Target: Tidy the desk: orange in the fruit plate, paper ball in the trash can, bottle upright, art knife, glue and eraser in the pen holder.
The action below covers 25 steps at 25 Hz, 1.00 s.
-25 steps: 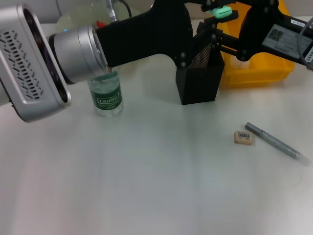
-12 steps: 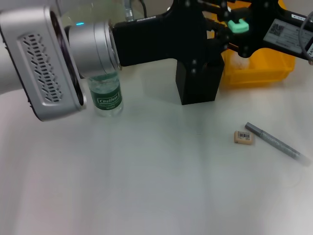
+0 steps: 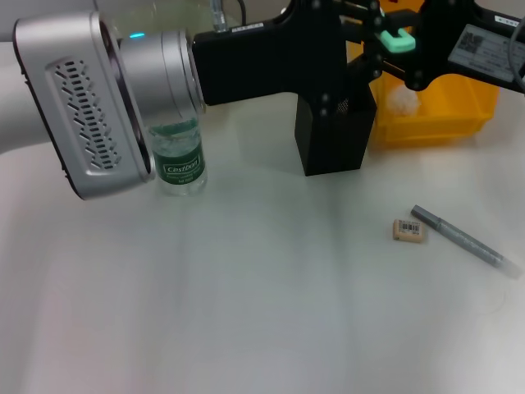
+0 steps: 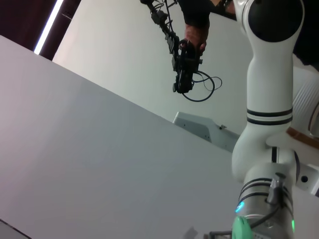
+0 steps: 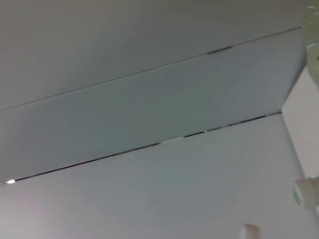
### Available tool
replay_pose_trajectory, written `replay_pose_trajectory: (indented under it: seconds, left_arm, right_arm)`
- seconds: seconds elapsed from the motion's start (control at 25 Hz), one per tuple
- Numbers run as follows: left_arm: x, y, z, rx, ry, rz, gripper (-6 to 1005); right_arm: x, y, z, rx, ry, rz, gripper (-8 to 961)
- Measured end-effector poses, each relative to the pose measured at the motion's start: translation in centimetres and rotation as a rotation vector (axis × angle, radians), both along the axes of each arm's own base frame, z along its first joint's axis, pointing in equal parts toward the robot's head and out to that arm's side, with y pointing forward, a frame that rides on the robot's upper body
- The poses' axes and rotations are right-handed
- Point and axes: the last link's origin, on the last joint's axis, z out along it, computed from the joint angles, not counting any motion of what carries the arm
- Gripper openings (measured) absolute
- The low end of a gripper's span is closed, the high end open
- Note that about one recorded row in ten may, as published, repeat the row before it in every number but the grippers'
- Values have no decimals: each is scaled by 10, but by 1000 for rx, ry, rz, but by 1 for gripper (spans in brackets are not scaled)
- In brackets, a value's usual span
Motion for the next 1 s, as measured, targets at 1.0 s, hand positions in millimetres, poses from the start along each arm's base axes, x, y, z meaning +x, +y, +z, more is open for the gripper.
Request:
replay_pose_trajectory:
  seconds: [1.0]
  left_arm:
    - [7,5,2,42,51,-42,108]
  right_arm:
    - [2,6,15,19,-37,2,388]
